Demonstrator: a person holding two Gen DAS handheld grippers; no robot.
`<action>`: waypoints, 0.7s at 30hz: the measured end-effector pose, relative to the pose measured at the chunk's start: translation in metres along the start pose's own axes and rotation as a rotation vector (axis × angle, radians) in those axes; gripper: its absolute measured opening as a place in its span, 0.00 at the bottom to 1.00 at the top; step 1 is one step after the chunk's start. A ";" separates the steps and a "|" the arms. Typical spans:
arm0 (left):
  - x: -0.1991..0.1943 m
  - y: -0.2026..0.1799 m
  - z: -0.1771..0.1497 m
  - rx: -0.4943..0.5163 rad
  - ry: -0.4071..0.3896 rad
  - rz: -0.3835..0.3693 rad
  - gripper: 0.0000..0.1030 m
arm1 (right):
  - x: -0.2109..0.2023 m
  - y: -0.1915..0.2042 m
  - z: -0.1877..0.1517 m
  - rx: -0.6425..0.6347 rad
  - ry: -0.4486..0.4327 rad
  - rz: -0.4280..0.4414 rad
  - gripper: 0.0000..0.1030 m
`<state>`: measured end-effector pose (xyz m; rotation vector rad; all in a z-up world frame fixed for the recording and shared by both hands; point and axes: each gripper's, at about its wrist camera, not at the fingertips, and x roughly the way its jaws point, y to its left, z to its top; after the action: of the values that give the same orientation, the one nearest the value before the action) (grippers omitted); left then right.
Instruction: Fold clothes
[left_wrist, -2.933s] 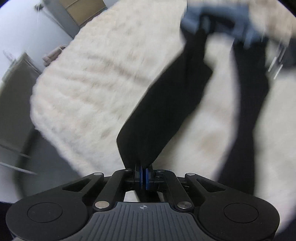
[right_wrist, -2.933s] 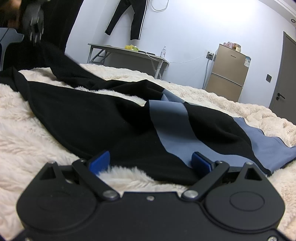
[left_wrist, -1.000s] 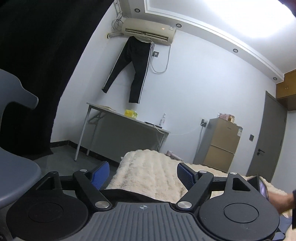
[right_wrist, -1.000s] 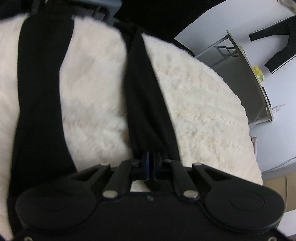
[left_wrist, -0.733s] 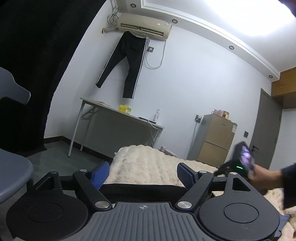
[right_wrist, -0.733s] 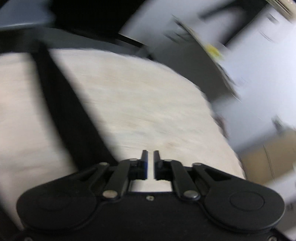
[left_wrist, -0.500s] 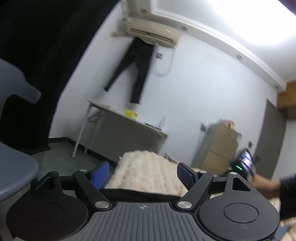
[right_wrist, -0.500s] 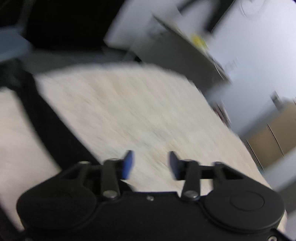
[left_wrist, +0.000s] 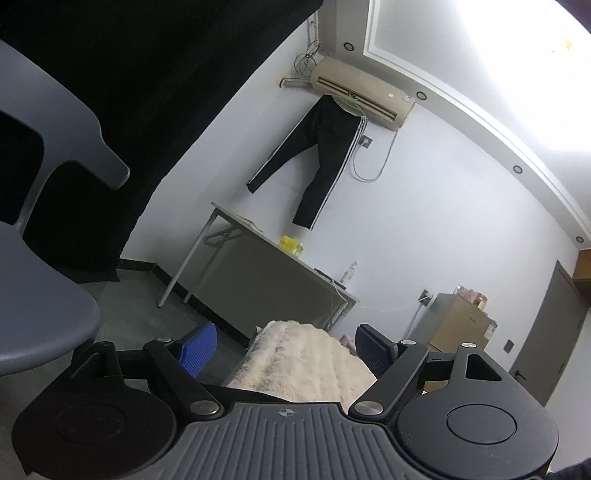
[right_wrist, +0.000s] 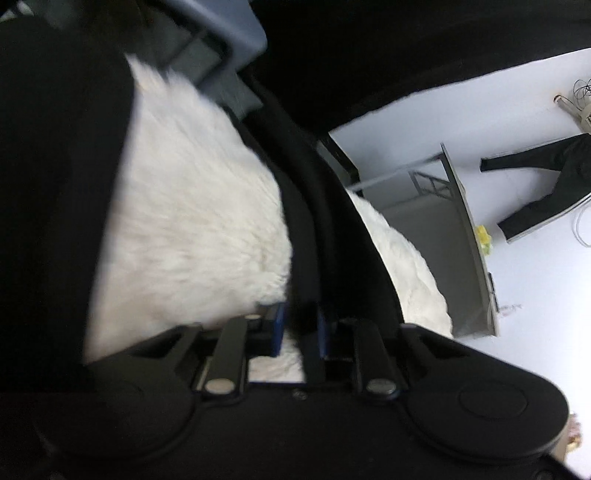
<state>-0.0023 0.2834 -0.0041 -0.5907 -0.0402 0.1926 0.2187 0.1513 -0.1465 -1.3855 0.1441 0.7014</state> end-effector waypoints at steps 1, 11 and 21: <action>0.000 0.000 0.001 0.000 0.000 -0.001 0.76 | -0.004 -0.012 0.005 0.032 -0.008 0.008 0.01; -0.002 0.026 0.029 0.043 -0.087 0.092 0.76 | -0.061 -0.115 0.049 0.226 -0.100 0.295 0.15; -0.021 0.068 0.051 -0.069 -0.134 0.211 0.76 | -0.066 -0.044 0.068 -0.026 -0.178 0.334 0.63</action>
<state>-0.0395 0.3631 0.0006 -0.6505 -0.1151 0.4368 0.1695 0.1896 -0.0624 -1.3295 0.2290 1.1037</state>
